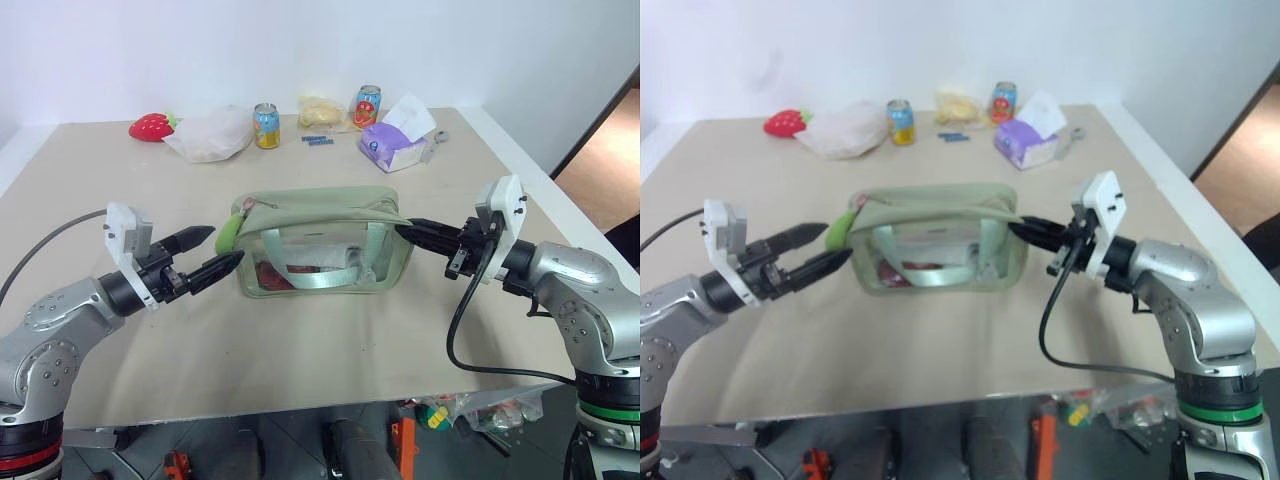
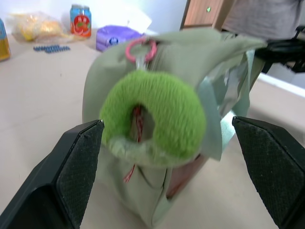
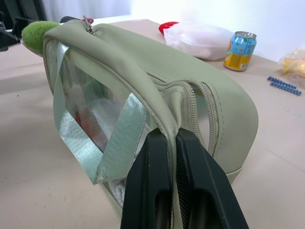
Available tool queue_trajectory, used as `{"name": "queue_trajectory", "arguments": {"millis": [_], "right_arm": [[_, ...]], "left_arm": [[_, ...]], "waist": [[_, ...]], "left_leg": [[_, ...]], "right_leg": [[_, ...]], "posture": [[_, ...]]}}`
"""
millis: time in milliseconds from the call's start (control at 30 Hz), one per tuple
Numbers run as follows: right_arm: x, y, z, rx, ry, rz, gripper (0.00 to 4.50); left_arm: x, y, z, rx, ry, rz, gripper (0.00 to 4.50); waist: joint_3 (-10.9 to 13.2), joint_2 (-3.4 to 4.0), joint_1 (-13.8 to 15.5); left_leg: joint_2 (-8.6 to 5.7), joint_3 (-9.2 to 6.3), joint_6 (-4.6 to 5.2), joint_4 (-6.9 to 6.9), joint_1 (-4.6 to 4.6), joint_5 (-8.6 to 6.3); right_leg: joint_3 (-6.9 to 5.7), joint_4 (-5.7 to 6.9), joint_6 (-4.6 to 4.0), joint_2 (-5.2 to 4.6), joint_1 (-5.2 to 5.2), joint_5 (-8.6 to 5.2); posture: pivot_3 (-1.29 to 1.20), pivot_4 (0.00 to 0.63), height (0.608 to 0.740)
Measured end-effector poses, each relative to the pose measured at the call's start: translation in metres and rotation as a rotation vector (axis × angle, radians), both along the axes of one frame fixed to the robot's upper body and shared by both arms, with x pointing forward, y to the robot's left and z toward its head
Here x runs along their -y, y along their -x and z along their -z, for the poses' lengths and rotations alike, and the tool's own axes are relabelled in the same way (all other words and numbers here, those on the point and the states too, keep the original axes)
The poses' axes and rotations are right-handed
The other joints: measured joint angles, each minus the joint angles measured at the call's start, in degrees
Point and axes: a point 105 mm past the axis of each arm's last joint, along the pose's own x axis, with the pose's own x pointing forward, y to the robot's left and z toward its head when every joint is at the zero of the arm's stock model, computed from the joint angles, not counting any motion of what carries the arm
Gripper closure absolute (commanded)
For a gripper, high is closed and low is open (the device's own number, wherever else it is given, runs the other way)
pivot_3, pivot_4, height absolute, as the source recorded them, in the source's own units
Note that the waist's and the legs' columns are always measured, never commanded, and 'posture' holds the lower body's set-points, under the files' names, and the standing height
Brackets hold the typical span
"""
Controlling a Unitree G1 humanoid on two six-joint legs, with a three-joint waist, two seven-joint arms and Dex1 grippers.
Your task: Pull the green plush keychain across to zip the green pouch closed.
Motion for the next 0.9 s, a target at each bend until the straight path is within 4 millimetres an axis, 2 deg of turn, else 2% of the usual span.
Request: {"name": "queue_trajectory", "arguments": {"millis": [167,300,333,367,533,633,767,900], "right_arm": [[-0.001,0.0,-0.001,0.005,0.005,-0.002,4.5],[-0.001,-0.001,-0.001,0.008,0.011,-0.001,4.5],[-0.001,0.0,-0.001,0.008,0.011,-0.001,4.5],[-0.001,0.0,-0.001,0.009,0.012,-0.002,4.5],[0.0,-0.001,-0.001,0.014,0.014,-0.002,4.5],[0.001,-0.002,-0.001,0.016,0.018,0.0,4.5],[-0.001,-0.001,0.0,0.018,0.027,-0.016,4.5],[-0.002,-0.002,-0.002,0.026,0.035,-0.025,4.5]], "left_arm": [[0.0,0.0,0.0,-0.007,0.006,0.002,2.59],[-0.004,-0.003,0.004,-0.023,0.005,-0.016,3.84],[-0.005,-0.004,0.005,-0.027,0.007,-0.02,4.31],[-0.005,-0.004,0.006,-0.029,0.006,-0.02,4.47],[-0.006,-0.005,0.001,-0.014,-0.006,0.005,4.47],[-0.001,-0.008,-0.021,0.044,0.001,0.052,4.47],[0.021,-0.009,-0.058,0.158,-0.006,0.16,4.47],[0.044,-0.012,-0.063,0.173,-0.036,0.248,4.47]], "waist": [[0.0,0.0,0.0],[0.0,0.0,0.0],[0.0,0.0,0.0],[0.0,0.0,0.0],[0.0,-0.01,0.0],[0.0,-0.11,0.1],[0.0,-0.12,0.1],[0.0,-0.12,0.0]], "left_leg": [[0.0,0.01,0.0,0.0,-0.01,0.0],[0.0,0.01,0.0,0.0,0.0,0.0],[0.0,0.01,0.0,0.0,0.0,0.0],[0.0,0.01,0.0,0.0,0.0,0.0],[-0.01,0.01,0.0,0.0,-0.02,0.0],[-0.01,-0.03,0.0,0.01,-0.05,0.0],[-0.09,0.01,-0.01,0.03,-0.07,0.0],[-0.1,0.04,-0.01,0.01,-0.07,0.0]], "right_leg": [[0.02,0.0,0.0,0.0,-0.01,0.0],[0.02,0.0,0.0,0.01,-0.01,0.0],[0.02,0.0,0.0,0.01,-0.01,0.0],[0.02,0.0,0.0,0.01,-0.01,0.0],[0.02,0.0,0.0,0.01,-0.01,0.0],[0.01,0.0,0.0,0.03,-0.02,0.0],[0.15,-0.03,0.09,0.01,0.01,0.05],[0.21,-0.06,0.36,0.02,-0.01,0.2]], "posture": [[0.0,0.15,0.74],[0.0,0.15,0.74],[0.0,0.15,0.74],[0.0,0.15,0.74],[0.0,0.15,0.74],[0.0,0.15,0.74],[0.0,0.15,0.74],[0.0,0.15,0.74]]}}
